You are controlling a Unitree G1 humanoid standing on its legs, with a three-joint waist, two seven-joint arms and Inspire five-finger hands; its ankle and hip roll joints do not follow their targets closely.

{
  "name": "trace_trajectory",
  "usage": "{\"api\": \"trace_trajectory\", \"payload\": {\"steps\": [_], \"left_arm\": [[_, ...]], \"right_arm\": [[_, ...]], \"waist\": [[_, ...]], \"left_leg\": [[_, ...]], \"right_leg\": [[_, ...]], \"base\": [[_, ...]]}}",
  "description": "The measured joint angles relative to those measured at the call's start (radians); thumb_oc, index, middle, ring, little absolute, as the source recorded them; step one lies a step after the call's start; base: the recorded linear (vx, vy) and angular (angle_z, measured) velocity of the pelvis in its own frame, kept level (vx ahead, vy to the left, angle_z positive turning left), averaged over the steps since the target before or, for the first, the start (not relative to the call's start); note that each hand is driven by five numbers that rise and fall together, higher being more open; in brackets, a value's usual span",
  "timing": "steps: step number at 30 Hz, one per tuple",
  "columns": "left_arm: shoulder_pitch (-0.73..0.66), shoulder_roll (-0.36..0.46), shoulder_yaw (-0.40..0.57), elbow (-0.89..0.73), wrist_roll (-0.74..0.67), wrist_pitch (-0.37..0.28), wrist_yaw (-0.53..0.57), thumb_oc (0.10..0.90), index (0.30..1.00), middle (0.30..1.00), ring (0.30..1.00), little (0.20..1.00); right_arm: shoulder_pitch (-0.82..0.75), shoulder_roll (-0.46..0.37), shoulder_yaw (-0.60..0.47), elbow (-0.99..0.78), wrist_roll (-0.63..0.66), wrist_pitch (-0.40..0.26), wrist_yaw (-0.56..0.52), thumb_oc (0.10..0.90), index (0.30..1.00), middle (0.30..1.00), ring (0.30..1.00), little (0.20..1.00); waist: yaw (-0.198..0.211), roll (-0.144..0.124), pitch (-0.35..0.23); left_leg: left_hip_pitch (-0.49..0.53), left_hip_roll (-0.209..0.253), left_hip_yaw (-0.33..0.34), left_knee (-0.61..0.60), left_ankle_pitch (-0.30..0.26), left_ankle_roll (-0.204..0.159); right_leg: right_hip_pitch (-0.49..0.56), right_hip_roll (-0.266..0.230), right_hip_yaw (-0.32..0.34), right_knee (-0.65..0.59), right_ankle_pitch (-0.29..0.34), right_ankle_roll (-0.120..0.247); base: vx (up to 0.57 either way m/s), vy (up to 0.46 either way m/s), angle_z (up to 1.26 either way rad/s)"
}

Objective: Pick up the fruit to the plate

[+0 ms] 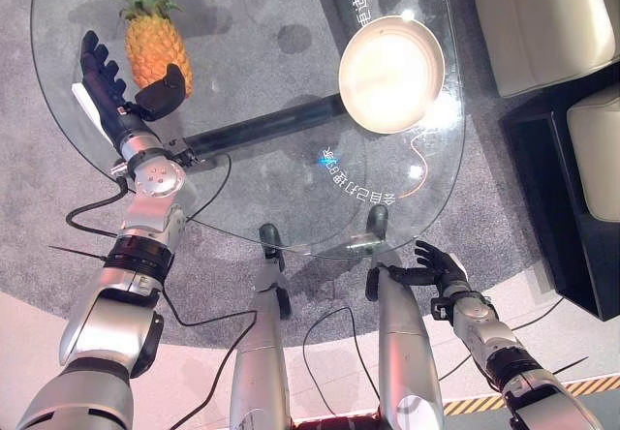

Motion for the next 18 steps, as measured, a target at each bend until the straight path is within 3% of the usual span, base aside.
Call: {"api": "trace_trajectory", "payload": {"steps": [11, 18], "left_arm": [[-0.017, 0.019, -0.038, 0.053, -0.006, 0.076, 0.025, 0.8, 0.9, 0.9, 0.9, 0.9], [-0.043, 0.02, -0.051, 0.078, -0.024, 0.078, 0.013, 0.8, 0.9, 0.9, 0.9, 0.9]], "right_arm": [[-0.001, 0.001, 0.024, -0.006, 0.022, 0.001, -0.019, 0.8, 0.9, 0.9, 0.9, 0.9], [-0.001, 0.001, 0.024, -0.012, 0.027, 0.0, -0.02, 0.8, 0.9, 0.9, 0.9, 0.9]], "waist": [[-0.003, -0.009, -0.002], [-0.005, -0.009, -0.002]], "left_leg": [[-0.004, 0.001, 0.003, 0.006, 0.0, -0.001], [-0.024, 0.0, 0.005, 0.002, 0.0, -0.001]], "right_leg": [[-0.003, 0.002, 0.005, -0.003, 0.006, -0.002], [-0.012, 0.003, 0.005, -0.032, 0.023, 0.003]], "base": [[0.01, 0.001, 0.0], [0.01, 0.005, 0.0]]}}
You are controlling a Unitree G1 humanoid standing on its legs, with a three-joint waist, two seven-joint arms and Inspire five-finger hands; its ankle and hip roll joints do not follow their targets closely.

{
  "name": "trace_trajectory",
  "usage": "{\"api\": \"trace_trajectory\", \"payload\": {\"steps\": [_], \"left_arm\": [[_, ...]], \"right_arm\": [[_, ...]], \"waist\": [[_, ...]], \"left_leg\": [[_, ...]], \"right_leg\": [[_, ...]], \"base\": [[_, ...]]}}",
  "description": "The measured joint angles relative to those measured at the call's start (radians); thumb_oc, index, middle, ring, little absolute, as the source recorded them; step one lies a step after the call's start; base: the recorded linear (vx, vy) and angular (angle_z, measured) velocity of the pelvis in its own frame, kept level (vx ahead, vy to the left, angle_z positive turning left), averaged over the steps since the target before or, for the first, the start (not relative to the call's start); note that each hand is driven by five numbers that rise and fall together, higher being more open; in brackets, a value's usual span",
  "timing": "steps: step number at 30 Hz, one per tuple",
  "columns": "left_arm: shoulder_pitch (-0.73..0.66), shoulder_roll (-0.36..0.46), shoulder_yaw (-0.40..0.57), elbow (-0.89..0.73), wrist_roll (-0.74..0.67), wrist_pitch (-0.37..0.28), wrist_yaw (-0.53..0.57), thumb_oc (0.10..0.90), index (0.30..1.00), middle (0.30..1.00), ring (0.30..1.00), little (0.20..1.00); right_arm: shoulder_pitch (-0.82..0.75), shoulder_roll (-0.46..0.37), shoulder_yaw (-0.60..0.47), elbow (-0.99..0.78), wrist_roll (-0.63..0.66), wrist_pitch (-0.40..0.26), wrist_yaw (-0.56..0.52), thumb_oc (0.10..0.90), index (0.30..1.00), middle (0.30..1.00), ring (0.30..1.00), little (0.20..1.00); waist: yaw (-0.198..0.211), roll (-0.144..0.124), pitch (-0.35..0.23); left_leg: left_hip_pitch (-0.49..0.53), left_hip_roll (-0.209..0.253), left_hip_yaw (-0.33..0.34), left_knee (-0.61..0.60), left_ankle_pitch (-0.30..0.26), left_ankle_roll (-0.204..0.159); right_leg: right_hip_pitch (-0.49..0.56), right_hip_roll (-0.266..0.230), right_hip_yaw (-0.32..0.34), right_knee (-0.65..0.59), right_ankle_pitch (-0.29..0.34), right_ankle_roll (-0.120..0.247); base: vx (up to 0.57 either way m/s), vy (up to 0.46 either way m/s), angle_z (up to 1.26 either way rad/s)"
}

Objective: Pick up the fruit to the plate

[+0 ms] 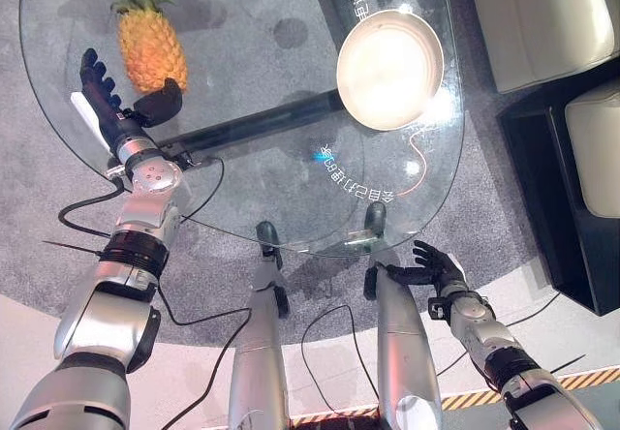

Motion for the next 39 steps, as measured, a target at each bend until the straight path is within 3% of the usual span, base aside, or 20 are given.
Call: {"api": "trace_trajectory", "payload": {"steps": [26, 27, 29, 31, 39], "left_arm": [[-0.043, 0.0, -0.026, 0.015, -0.09, 0.011, -0.046, 0.8, 0.9, 0.9, 0.9, 0.9], [-0.049, 0.0, -0.026, 0.023, -0.099, 0.014, -0.052, 0.652, 0.773, 0.773, 0.773, 0.752], [-0.063, 0.0, -0.026, 0.037, -0.101, 0.028, -0.064, 0.281, 0.455, 0.455, 0.455, 0.381], [-0.083, 0.005, -0.026, 0.049, -0.111, 0.047, -0.063, 0.1, 0.3, 0.3, 0.3, 0.2], [-0.094, 0.024, -0.026, 0.059, -0.171, 0.053, -0.071, 0.1, 0.3, 0.3, 0.3, 0.2]], "right_arm": [[-0.001, 0.002, 0.009, -0.029, 0.002, -0.009, -0.003, 0.8, 0.9, 0.9, 0.9, 0.9], [-0.001, 0.002, 0.009, -0.029, 0.002, -0.009, -0.003, 0.8, 0.9, 0.9, 0.9, 0.9], [-0.001, 0.002, 0.01, -0.029, 0.002, -0.009, -0.003, 0.8, 0.9, 0.9, 0.9, 0.9], [-0.001, 0.002, 0.01, -0.029, 0.003, -0.009, -0.003, 0.8, 0.9, 0.9, 0.9, 0.9], [-0.001, 0.002, 0.011, -0.029, 0.003, -0.009, -0.005, 0.8, 0.9, 0.9, 0.9, 0.9]], "waist": [[-0.02, -0.008, -0.001], [-0.02, -0.008, -0.001], [-0.02, -0.008, -0.001], [-0.02, -0.008, -0.001], [-0.019, -0.009, -0.002]], "left_leg": [[-0.02, 0.0, 0.023, 0.0, -0.001, 0.0], [-0.02, 0.0, 0.024, 0.0, -0.001, 0.0], [-0.021, 0.0, 0.024, 0.0, -0.001, 0.0], [-0.025, 0.0, 0.024, 0.001, -0.001, 0.0], [-0.037, -0.001, 0.03, 0.011, -0.001, 0.0]], "right_leg": [[-0.032, 0.002, 0.023, -0.005, 0.01, 0.002], [-0.032, 0.002, 0.024, -0.005, 0.011, 0.002], [-0.033, 0.002, 0.024, -0.005, 0.011, 0.002], [-0.033, 0.003, 0.024, -0.014, 0.017, 0.003], [-0.035, 0.004, 0.031, -0.034, 0.034, 0.005]], "base": [[0.0, 0.003, -0.01], [0.0, 0.0, 0.0], [0.0, 0.0, 0.0], [0.0, 0.0, 0.0], [0.0, 0.0, -0.01]]}}
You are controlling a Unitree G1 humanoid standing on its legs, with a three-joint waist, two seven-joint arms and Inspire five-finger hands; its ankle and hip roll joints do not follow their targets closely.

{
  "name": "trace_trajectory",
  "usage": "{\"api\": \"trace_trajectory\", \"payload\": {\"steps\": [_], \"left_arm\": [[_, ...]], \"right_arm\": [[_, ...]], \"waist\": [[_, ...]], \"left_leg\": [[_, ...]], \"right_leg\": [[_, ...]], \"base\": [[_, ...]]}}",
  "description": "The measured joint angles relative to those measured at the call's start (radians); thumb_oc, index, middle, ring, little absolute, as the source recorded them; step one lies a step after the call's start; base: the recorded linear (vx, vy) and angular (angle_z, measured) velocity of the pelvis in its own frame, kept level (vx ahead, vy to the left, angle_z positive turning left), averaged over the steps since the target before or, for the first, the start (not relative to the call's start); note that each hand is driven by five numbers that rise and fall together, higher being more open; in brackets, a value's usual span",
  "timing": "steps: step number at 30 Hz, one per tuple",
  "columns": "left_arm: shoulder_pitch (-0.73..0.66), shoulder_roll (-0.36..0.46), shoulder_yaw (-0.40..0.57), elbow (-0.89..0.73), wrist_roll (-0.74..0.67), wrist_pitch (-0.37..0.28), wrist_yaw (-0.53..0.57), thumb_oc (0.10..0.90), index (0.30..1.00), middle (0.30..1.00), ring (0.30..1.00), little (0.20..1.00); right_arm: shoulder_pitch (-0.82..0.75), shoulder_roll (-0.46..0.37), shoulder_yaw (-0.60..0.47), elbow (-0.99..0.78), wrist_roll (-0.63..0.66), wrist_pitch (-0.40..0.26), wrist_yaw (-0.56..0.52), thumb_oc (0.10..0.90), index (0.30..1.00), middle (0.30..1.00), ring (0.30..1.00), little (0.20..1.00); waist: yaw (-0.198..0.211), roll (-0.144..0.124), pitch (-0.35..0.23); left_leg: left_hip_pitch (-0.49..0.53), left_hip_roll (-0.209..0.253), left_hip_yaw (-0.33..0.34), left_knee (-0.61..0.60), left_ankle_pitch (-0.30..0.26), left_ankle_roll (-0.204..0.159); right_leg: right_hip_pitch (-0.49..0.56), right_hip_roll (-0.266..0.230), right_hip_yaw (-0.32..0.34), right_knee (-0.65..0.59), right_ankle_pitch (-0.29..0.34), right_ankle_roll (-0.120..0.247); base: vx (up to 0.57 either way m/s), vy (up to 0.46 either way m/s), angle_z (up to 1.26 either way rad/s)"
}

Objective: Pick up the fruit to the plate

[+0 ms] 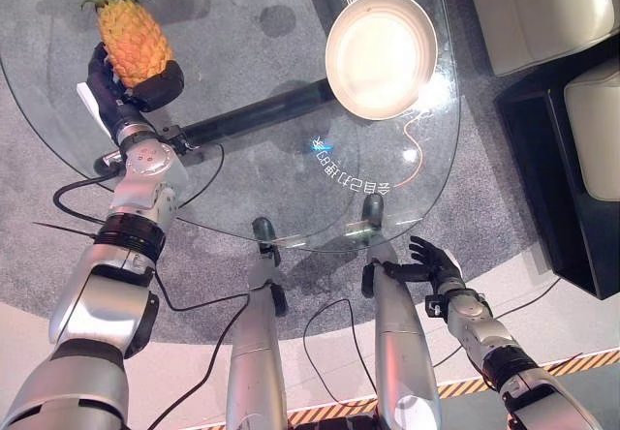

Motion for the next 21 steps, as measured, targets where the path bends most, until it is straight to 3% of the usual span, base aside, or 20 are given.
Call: {"api": "trace_trajectory", "payload": {"steps": [21], "left_arm": [[-0.024, 0.01, 0.0, 0.03, -0.059, 0.014, -0.028, 0.1, 0.3, 0.3, 0.3, 0.2]], "right_arm": [[0.0, 0.003, 0.006, 0.0, 0.0, -0.001, -0.009, 0.8, 0.9, 0.9, 0.9, 0.9]], "waist": [[-0.001, -0.002, -0.001]], "left_leg": [[-0.003, 0.0, 0.002, 0.011, 0.0, 0.001]], "right_leg": [[0.005, 0.0, 0.003, -0.006, 0.014, 0.002]], "base": [[0.0, 0.0, 0.0]]}}
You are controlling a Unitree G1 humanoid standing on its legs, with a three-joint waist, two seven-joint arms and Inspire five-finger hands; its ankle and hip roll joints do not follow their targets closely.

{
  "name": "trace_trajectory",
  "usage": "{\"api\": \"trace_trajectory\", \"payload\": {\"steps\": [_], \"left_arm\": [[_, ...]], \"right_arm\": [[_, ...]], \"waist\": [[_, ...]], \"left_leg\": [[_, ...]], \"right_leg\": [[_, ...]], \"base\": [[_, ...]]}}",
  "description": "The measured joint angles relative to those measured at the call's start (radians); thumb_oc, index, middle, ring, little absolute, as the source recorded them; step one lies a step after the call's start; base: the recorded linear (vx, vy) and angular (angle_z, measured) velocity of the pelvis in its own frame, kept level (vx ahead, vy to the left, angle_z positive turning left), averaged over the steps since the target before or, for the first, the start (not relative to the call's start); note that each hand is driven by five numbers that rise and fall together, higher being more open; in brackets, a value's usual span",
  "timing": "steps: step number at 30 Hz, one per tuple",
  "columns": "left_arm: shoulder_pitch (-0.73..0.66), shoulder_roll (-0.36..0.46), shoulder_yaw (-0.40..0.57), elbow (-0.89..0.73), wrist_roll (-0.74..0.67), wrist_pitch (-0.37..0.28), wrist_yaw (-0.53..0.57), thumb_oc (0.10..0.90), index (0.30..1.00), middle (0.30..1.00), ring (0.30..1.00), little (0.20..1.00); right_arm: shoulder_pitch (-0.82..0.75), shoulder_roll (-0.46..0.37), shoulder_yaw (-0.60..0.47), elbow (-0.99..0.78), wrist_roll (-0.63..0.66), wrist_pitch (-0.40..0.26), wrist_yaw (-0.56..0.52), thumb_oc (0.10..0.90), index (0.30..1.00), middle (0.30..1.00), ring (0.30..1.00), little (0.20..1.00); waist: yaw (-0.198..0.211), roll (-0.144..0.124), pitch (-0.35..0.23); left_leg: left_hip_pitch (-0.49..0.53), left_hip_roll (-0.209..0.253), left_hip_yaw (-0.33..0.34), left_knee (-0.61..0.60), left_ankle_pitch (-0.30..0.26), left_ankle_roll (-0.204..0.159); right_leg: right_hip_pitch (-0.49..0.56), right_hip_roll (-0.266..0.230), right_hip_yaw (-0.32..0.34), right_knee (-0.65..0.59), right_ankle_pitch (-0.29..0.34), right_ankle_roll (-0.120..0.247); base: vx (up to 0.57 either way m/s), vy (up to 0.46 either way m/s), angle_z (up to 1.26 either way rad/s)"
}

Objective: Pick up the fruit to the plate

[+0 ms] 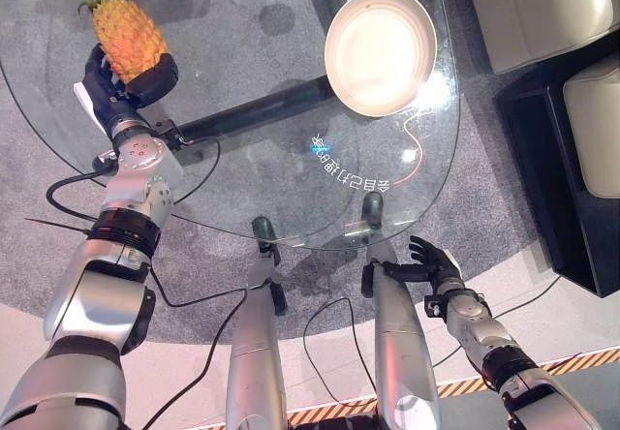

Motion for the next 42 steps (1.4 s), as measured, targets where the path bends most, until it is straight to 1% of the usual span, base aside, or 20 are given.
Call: {"api": "trace_trajectory", "payload": {"steps": [4, 9, 13, 15, 16, 17, 20, 22, 24, 28, 30, 34, 39, 42], "left_arm": [[0.002, 0.0, 0.0, 0.01, -0.01, 0.007, -0.005, 0.1, 0.3, 0.3, 0.3, 0.2], [0.028, -0.005, -0.001, 0.035, -0.026, 0.012, -0.007, 0.1, 0.3, 0.3, 0.3, 0.2], [0.052, -0.004, 0.002, 0.03, -0.025, 0.008, -0.006, 0.1, 0.3, 0.3, 0.3, 0.2], [0.057, -0.004, 0.005, 0.029, -0.026, 0.009, -0.006, 0.1, 0.3, 0.3, 0.3, 0.2], [0.069, -0.003, 0.006, 0.026, -0.025, 0.007, -0.006, 0.1, 0.3, 0.3, 0.3, 0.2], [0.069, -0.002, 0.009, 0.026, -0.025, 0.006, -0.006, 0.1, 0.3, 0.3, 0.3, 0.2], [0.084, -0.002, 0.016, 0.013, -0.025, 0.006, -0.007, 0.1, 0.3, 0.3, 0.3, 0.2], [0.104, -0.001, 0.019, -0.016, -0.024, -0.001, -0.007, 0.1, 0.3, 0.3, 0.3, 0.2], [0.142, 0.0, 0.053, -0.062, -0.023, -0.007, -0.007, 0.1, 0.3, 0.3, 0.3, 0.2], [0.18, 0.001, 0.085, -0.11, 0.0, -0.021, -0.008, 0.1, 0.3, 0.3, 0.3, 0.2], [0.183, 0.002, 0.087, -0.127, 0.012, -0.024, -0.008, 0.1, 0.3, 0.3, 0.3, 0.2], [0.221, 0.002, 0.106, -0.207, 0.059, -0.044, -0.011, 0.1, 0.3, 0.3, 0.3, 0.2], [0.333, 0.003, 0.139, -0.372, 0.11, -0.049, -0.029, 0.1, 0.3, 0.3, 0.3, 0.2], [0.433, 0.002, 0.153, -0.498, 0.141, -0.045, -0.038, 0.1, 0.3, 0.3, 0.3, 0.2]], "right_arm": [[0.0, 0.001, 0.014, 0.0, 0.0, -0.001, -0.008, 0.8, 0.9, 0.9, 0.9, 0.9], [0.0, 0.005, 0.037, 0.018, 0.0, -0.002, -0.01, 0.8, 0.9, 0.9, 0.9, 0.9], [0.0, 0.006, 0.036, 0.034, 0.005, -0.003, -0.02, 0.8, 0.9, 0.9, 0.9, 0.9], [-0.001, 0.008, 0.032, 0.041, 0.01, -0.004, -0.023, 0.8, 0.9, 0.9, 0.9, 0.9], [0.0, 0.01, 0.022, 0.056, 0.031, -0.008, -0.028, 0.8, 0.9, 0.9, 0.9, 0.9], [-0.001, 0.01, 0.016, 0.067, 0.037, -0.015, -0.028, 0.8, 0.9, 0.9, 0.9, 0.9], [0.0, 0.01, 0.002, 0.087, 0.046, -0.023, -0.028, 0.8, 0.9, 0.9, 0.9, 0.9], [0.003, 0.008, -0.003, 0.104, 0.056, -0.023, -0.035, 0.8, 0.9, 0.9, 0.9, 0.9], [0.01, 0.009, -0.008, 0.111, 0.072, -0.022, -0.043, 0.8, 0.9, 0.9, 0.9, 0.9], [0.021, 0.008, -0.027, 0.133, 0.079, -0.023, -0.05, 0.8, 0.9, 0.9, 0.9, 0.9], [0.028, 0.008, -0.041, 0.141, 0.12, -0.026, -0.049, 0.8, 0.9, 0.9, 0.9, 0.9], [0.059, 0.015, -0.086, 0.132, 0.211, -0.07, -0.063, 0.8, 0.9, 0.9, 0.9, 0.9], [0.106, 0.034, -0.163, 0.055, 0.255, -0.124, -0.171, 0.8, 0.9, 0.9, 0.9, 0.9], [0.135, 0.037, -0.186, -0.053, 0.276, -0.161, -0.235, 0.8, 0.9, 0.9, 0.9, 0.9]], "waist": [[-0.001, 0.0, 0.0], [-0.001, 0.0, 0.0], [0.004, 0.0, 0.0], [0.005, 0.0, 0.0], [0.006, 0.0, 0.0], [0.011, 0.0, 0.0], [0.018, 0.001, 0.001], [0.028, 0.001, 0.001], [0.028, 0.001, 0.001], [0.032, 0.002, 0.001], [0.038, 0.003, 0.002], [0.048, 0.004, 0.002], [0.052, 0.006, 0.004], [0.052, 0.01, 0.006]], "left_leg": [[0.01, 0.0, 0.0, 0.004, 0.0, 0.0], [0.052, 0.001, 0.0, 0.005, 0.0, 0.0], [0.064, 0.002, 0.0, 0.007, 0.002, 0.002], [0.067, 0.002, 0.0, 0.009, -0.002, -0.003], [0.071, 0.004, -0.001, 0.008, 0.002, 0.001], [0.07, 0.004, -0.003, 0.005, 0.003, 0.001], [0.077, 0.004, -0.005, 0.004, 0.003, 0.001], [0.094, 0.004, -0.006, -0.003, 0.003, 0.001], [0.112, 0.004, -0.008, -0.008, 0.004, 0.001], [0.146, 0.003, -0.011, -0.011, 0.003, 0.001], [0.161, 0.003, -0.011, -0.013, 0.003, 0.0], [0.173, 0.004, -0.011, -0.012, 0.002, -0.001], [0.174, 0.003, -0.011, -0.011, 0.002, 0.0], [0.176, 0.003, -0.011, -0.011, 0.0, 0.001]], "right_leg": [[0.012, 0.0, 0.0, 0.002, 0.001, 0.0], [0.052, 0.0, -0.001, 0.003, 0.001, 0.0], [0.063, -0.001, -0.002, 0.006, -0.003, 0.001], [0.067, 0.0, -0.002, 0.007, -0.01, 0.004], [0.07, 0.0, -0.007, 0.009, -0.004, -0.003], [0.07, 0.0, -0.009, 0.009, -0.008, 0.003], [0.078, 0.0, -0.011, 0.009, -0.008, 0.001], [0.091, -0.001, -0.012, 0.01, -0.005, -0.003], [0.109, 0.0, -0.014, 0.01, -0.009, -0.003], [0.142, -0.001, -0.016, 0.011, -0.017, -0.003], [0.154, -0.001, -0.016, 0.013, -0.019, -0.003], [0.163, -0.001, -0.016, 0.021, -0.033, 0.002], [0.165, -0.001, -0.015, 0.022, -0.034, 0.002], [0.167, -0.001, -0.014, 0.023, -0.033, -0.003]], "base": [[-0.01, -0.01, 0.0], [-0.03, -0.048, 0.0], [-0.06, -0.037, 0.01], [-0.05, -0.032, 0.0], [0.0, 0.0, 0.0], [-0.01, -0.032, 0.03], [0.0, 0.0, 0.0], [0.0, 0.0, 0.0], [0.0, -0.004, 0.02], [0.0, 0.0, 0.0], [0.0, 0.0, 0.0], [0.0, 0.0, 0.0], [0.0, 0.0, 0.0], [0.01, 0.001, 0.0]]}}
